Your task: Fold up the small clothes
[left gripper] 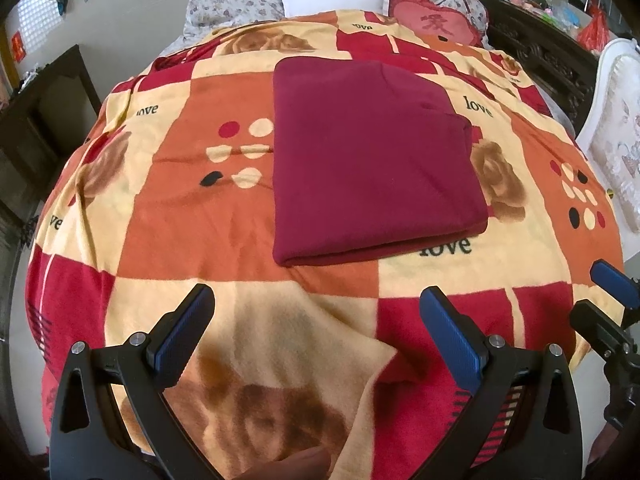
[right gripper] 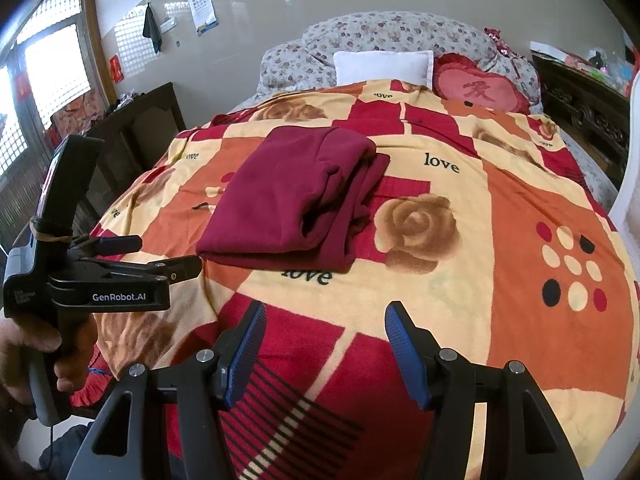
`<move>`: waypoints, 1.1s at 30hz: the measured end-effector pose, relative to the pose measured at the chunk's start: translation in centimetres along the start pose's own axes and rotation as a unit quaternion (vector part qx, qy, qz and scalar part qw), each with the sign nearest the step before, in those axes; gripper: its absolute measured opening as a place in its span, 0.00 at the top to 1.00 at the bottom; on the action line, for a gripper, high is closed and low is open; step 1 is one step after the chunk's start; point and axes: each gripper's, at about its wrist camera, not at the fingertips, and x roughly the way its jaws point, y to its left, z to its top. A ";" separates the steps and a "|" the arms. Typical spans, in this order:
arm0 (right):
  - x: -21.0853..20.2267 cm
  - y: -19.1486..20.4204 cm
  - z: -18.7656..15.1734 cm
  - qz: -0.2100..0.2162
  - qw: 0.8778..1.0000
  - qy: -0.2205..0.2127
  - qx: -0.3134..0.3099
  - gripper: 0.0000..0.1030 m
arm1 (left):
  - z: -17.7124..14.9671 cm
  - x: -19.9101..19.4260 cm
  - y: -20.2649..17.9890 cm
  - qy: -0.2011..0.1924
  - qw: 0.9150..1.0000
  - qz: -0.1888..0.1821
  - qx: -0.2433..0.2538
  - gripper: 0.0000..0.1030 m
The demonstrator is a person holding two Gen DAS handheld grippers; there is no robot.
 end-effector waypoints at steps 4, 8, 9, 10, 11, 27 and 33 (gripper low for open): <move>0.0 0.1 -0.1 -0.004 1.000 0.001 0.002 0.42 | -0.1 0.0 0.0 0.003 1.000 -0.004 0.000 0.00; 0.2 0.1 -0.3 -0.003 1.000 0.006 0.004 0.42 | -0.1 0.1 0.0 0.005 1.000 -0.005 -0.003 0.00; 0.2 0.1 -0.4 -0.003 1.000 0.006 0.005 0.42 | -0.2 0.2 -0.1 0.006 1.000 -0.004 -0.002 0.00; 0.2 0.2 -0.4 -0.003 1.000 0.006 0.005 0.42 | -0.2 0.2 0.0 0.007 1.000 -0.005 -0.003 0.00; 0.2 0.2 -0.4 -0.003 1.000 0.006 0.005 0.42 | -0.2 0.3 0.0 0.008 1.000 -0.006 -0.004 0.01; 0.2 0.1 -0.4 -0.005 1.000 0.004 0.005 0.42 | -0.3 0.5 -0.4 0.013 1.000 -0.008 -0.002 0.00; 0.1 0.1 -0.4 -0.005 1.000 0.003 0.005 0.42 | -0.3 0.7 -0.5 0.015 1.000 -0.007 -0.002 0.01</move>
